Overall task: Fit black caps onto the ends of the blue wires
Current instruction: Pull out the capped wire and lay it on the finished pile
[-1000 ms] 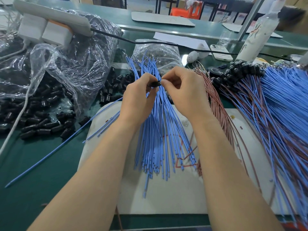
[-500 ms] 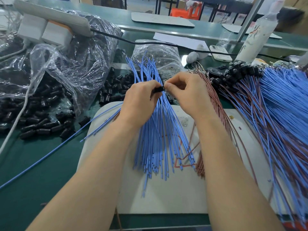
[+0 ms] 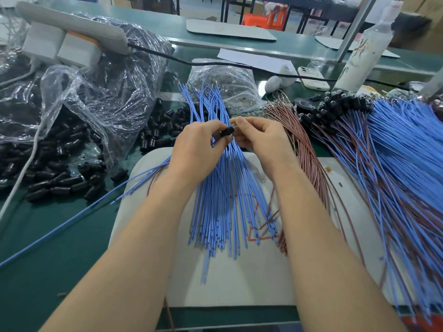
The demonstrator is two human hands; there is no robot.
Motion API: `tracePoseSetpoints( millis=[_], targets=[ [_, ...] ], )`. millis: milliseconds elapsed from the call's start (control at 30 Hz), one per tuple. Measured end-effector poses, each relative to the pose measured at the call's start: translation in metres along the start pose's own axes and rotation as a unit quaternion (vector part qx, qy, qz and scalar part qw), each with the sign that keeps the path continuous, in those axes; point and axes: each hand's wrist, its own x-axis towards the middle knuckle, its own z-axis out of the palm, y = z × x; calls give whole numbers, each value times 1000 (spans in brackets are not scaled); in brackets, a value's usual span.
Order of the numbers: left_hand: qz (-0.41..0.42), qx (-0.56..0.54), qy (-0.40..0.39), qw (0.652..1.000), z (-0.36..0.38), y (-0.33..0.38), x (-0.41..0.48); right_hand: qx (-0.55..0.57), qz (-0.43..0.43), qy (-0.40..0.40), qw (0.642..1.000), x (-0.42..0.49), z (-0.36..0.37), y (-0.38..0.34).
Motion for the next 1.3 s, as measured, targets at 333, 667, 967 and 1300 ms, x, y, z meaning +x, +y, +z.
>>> tracePoseSetpoints(
  millis=[333,667,967,1300],
  targets=[
    [5,-44,-22,999,-2,5,2,17,-17,10,1000,4,-1,2],
    [-3,-97,-21,995,-7,10,3,106,9,5,994,4,8,-1],
    [-10,-83,-37,996,-2,7,5,-35,-48,63,996,2,12,1],
    [-4,-111,-52,992,-6,13,5,166,28,56,984,4,15,-3]
  ],
)
